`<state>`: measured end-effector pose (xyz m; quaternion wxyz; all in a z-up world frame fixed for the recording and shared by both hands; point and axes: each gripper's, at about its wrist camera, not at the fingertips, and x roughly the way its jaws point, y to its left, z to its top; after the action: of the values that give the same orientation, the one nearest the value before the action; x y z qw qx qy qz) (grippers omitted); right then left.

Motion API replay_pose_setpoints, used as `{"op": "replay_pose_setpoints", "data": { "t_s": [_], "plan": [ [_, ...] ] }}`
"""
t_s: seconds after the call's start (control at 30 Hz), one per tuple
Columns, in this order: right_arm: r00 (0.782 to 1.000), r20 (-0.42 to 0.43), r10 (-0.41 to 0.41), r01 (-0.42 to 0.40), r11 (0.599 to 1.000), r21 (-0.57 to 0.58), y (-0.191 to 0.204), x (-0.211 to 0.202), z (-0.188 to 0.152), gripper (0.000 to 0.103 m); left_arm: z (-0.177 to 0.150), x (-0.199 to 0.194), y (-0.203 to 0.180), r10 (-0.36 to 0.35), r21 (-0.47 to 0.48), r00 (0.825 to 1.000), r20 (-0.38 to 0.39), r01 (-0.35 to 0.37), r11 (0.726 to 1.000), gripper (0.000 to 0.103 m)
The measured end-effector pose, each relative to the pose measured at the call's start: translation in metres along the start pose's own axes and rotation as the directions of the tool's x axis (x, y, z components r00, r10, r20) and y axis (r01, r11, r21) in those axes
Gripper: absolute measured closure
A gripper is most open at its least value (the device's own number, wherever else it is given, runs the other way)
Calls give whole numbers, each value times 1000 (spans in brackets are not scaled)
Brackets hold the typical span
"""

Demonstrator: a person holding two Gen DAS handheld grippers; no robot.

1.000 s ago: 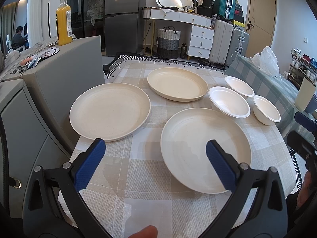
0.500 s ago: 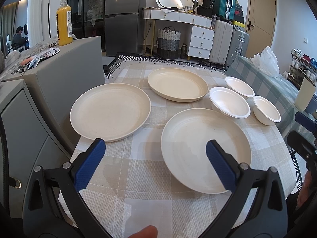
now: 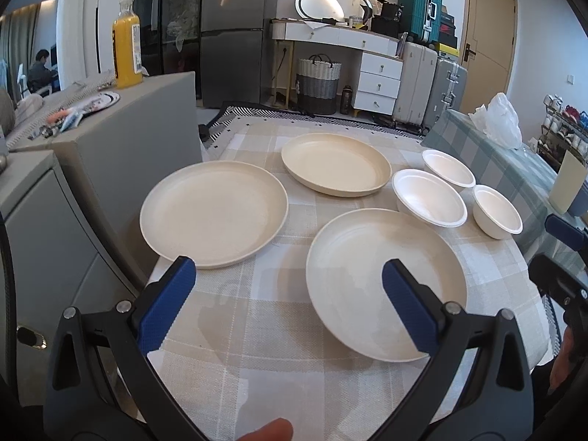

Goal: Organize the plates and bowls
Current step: 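Move both tools toward the large cream plate, one at each side of its rim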

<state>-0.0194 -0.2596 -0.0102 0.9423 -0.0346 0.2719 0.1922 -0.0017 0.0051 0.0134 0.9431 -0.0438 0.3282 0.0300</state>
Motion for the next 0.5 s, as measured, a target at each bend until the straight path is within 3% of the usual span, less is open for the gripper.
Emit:
{"op": "replay_pose_setpoints", "data": {
  "t_s": [0.5],
  "plan": [
    [999,-4,38,-38,999,-36,18,12,23,0,20,-8,17,34,-3,999,-21,-34,999,2]
  ]
}}
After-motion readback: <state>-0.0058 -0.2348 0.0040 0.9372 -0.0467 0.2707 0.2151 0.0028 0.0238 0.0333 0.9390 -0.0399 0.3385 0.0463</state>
